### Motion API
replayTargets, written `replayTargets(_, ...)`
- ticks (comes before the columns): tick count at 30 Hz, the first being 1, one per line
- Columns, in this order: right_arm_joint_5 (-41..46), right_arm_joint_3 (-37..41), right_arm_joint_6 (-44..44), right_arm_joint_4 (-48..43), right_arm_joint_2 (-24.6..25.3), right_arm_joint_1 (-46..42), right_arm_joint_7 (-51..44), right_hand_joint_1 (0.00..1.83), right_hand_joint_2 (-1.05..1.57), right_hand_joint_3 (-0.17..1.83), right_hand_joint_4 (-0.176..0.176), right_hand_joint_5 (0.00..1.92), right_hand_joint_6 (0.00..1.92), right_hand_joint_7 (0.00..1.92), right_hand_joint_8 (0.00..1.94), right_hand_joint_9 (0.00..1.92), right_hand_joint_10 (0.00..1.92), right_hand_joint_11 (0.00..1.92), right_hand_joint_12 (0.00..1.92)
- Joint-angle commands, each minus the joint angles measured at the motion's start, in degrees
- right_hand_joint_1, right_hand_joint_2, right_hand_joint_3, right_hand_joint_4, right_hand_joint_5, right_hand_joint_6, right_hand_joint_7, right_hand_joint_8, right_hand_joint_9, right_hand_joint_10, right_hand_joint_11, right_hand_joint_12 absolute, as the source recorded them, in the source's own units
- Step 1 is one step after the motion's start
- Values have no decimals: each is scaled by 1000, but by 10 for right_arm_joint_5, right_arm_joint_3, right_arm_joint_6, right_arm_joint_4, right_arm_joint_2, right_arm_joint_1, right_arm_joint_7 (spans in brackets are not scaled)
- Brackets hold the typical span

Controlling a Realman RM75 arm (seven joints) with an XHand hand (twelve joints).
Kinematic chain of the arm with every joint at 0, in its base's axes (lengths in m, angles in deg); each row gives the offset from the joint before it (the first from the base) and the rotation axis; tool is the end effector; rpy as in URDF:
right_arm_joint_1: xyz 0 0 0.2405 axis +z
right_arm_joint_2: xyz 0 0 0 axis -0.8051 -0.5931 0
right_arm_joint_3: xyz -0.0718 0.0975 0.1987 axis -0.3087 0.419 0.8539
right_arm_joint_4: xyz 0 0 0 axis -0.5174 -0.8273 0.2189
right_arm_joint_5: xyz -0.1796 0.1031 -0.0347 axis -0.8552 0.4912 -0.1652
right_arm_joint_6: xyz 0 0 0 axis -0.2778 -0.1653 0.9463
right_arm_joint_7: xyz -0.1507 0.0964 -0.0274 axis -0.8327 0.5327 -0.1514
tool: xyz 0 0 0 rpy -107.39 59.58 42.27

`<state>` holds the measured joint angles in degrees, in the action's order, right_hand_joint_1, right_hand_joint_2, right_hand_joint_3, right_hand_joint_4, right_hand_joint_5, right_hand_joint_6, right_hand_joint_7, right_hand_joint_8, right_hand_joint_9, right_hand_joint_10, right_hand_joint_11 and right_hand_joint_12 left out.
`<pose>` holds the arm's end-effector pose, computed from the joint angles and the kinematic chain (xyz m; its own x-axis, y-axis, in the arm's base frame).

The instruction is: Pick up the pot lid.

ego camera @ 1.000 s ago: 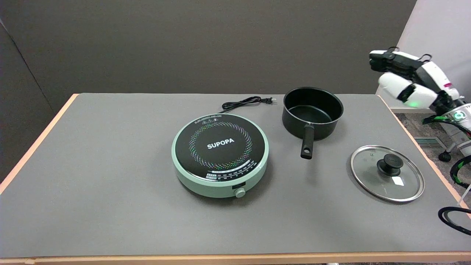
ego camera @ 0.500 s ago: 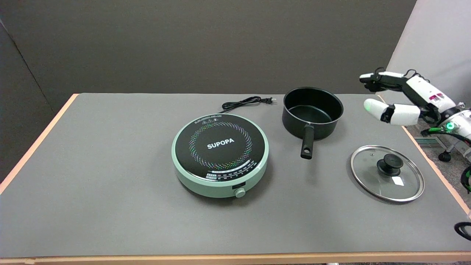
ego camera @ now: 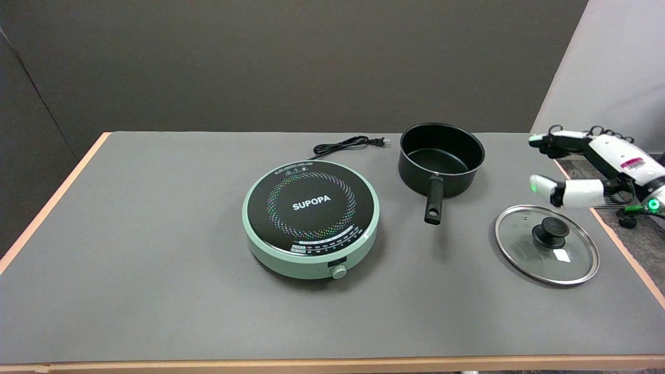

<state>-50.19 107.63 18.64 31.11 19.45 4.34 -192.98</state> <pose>-0.1486 -0.2313 0.5042 0.9388 0.0929 0.3318 -0.3436 0.1805 0.9216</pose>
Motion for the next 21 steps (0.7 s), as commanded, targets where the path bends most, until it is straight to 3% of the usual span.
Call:
replayTargets(1,-126,47,-90,40,59,-60,-13,745,518,941,91,521,229,622,189,599,390,345,705)
replayTargets(21,-152,35,-86,47,64,-79,-13,790,509,938,72,475,210,521,195,553,335,317,621)
